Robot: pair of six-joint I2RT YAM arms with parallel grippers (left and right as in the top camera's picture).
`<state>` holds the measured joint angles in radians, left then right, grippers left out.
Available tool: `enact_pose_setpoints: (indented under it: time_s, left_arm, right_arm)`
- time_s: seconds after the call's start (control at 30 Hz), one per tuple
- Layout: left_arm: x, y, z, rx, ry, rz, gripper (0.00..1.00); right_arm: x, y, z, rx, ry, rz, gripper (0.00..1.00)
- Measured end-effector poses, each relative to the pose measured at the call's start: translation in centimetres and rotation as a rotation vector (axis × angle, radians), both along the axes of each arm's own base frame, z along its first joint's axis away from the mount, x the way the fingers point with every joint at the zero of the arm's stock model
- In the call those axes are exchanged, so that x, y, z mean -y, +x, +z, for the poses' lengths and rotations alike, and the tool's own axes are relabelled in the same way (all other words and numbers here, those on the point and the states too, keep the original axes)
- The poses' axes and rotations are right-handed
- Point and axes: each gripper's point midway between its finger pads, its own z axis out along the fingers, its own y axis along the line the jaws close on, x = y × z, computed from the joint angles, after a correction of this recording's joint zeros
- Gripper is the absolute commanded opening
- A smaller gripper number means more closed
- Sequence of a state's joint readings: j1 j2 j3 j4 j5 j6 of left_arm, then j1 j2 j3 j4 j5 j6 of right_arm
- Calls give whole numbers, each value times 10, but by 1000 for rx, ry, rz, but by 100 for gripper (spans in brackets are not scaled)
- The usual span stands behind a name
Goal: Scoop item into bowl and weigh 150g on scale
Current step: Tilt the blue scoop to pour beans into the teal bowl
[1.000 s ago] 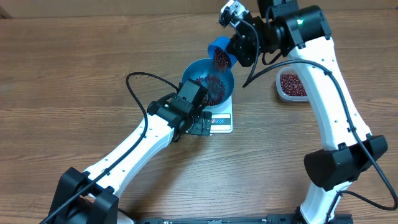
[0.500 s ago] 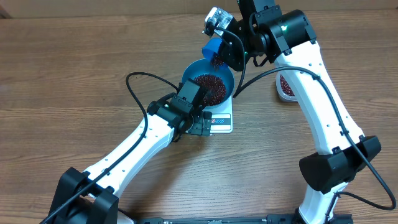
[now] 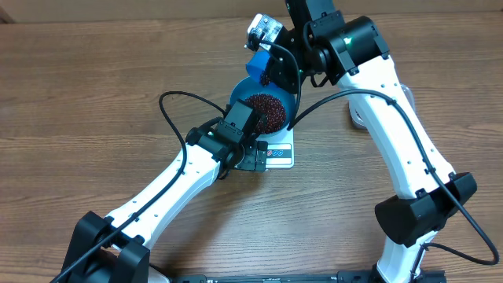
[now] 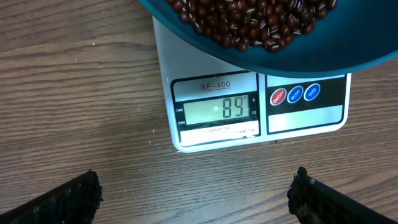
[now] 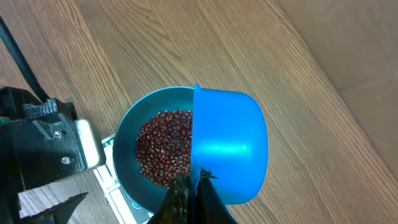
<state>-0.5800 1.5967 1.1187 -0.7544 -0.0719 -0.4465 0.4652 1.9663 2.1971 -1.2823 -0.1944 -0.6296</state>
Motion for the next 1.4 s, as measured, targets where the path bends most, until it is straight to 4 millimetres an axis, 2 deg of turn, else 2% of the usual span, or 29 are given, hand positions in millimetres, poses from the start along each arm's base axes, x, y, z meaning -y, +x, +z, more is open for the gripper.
enact_pose_setpoints:
  time_s: [0.2, 0.8, 0.87, 1.3, 1.4]
  left_arm:
    - [0, 0, 0, 0, 0, 0, 100]
    - [0, 0, 0, 0, 0, 0, 99]
    - [0, 0, 0, 0, 0, 0, 100]
    - [0, 0, 0, 0, 0, 0, 100]
    - [0, 0, 0, 0, 0, 0, 99]
  right_arm:
    - [-2, 2, 1, 12, 3, 0, 4]
    - [10, 1, -9, 0, -75, -55, 4]
    - [9, 6, -6, 18, -66, -79, 4]
    - [6, 2, -8, -14, -43, -106, 4]
    - [12, 2, -10, -24, -64, -144, 4]
